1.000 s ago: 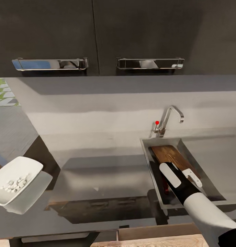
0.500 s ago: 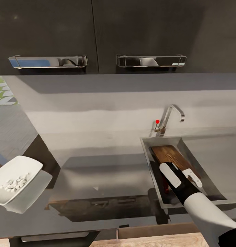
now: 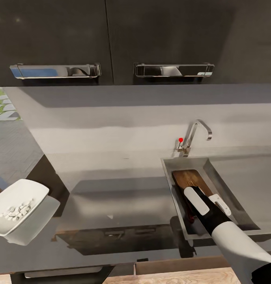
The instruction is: In the kitchen, take the Vidalia onion out of the sink, dice it on the chopping board with the paring knife, put the diced onion into the bowl on the countertop, then place both the paring knife and the chopping board into the sink.
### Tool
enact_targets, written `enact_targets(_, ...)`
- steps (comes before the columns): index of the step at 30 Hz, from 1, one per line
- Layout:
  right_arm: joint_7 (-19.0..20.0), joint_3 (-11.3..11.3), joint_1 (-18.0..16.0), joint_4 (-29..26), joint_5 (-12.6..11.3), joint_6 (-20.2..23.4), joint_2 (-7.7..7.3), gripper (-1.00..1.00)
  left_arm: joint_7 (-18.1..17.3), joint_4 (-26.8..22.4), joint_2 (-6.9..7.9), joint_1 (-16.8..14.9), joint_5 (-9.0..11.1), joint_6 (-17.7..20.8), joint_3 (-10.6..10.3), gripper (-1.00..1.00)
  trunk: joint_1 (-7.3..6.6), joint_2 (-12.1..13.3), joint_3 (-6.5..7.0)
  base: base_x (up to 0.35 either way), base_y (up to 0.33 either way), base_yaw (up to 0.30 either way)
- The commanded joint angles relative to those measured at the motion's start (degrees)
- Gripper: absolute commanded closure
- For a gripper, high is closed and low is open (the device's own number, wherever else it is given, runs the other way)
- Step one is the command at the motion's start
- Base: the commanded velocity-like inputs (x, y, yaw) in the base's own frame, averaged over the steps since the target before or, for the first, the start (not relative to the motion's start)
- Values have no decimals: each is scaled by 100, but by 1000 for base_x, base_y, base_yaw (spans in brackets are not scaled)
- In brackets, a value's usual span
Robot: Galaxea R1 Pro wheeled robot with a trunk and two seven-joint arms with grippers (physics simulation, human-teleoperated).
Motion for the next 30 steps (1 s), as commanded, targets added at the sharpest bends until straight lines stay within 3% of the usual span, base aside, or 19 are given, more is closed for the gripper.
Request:
enact_targets(1, -2, 36, -7, -32, -34, -59, -8, -100, 53, -11, 6, 1, 19, -6, -48, -100, 4, -11, -10, 0, 0, 0)
enact_targets(5, 199, 73, -7, -514, -18, -16, -17, -100, 53, -6, 6, 1, 26, -6, -50, -100, 4, -11, -10, 0, 0, 0)
enact_targets(10, 435, 405, -5, -1502, -2, 606, -75, -100, 53, 3, 6, 1, 27, -6, -47, -100, 4, -11, -10, 0, 0, 0)
enact_targets(12, 634, 490, 31, -1872, -1, 782, -223, -100, 53, 4, 6, 1, 27, -6, -46, -100, 4, -11, -10, 0, 0, 0)
enact_targets(14, 899, 715, 199, -2533, -1, 870, -558, -100, 53, 4, 6, 1, 27, -6, -46, -100, 4, -11, -10, 0, 0, 0)
enact_targets(18, 1077, 1487, 405, -3721, -1, 898, -1171, -100, 53, 4, 6, 1, 27, -5, -46, -100, 4, -11, -10, 0, 0, 0)
enact_targets(19, 1085, 1603, 414, -3836, -1, 898, -1228, -100, 53, 4, 6, 1, 27, -5, -46, -100, 4, -11, -10, 0, 0, 0)
enact_targets(20, 1099, 1932, 432, -4136, -1, 893, -1376, -100, 53, 6, 6, 1, 26, -6, -46, -100, 4, -11, -10, 0, 0, 0)
enact_targets(22, 1113, 2280, 443, -4376, 3, 879, -1485, -100, 53, 13, 6, 1, 27, -6, -46, -100, 4, -11, -10, -22, 0, 0)
enact_targets(25, 1235, 2590, 449, -4516, 47, 866, -1547, -100, 53, 20, 6, 1, 27, -5, -46, -100, 4, -11, -10, -174, 0, 0)
enact_targets(30, 1465, 2668, 450, -4542, 262, 851, -1559, -100, 53, 21, 6, 1, 27, -6, -46, -100, 4, -11, -10, -315, 0, 0)
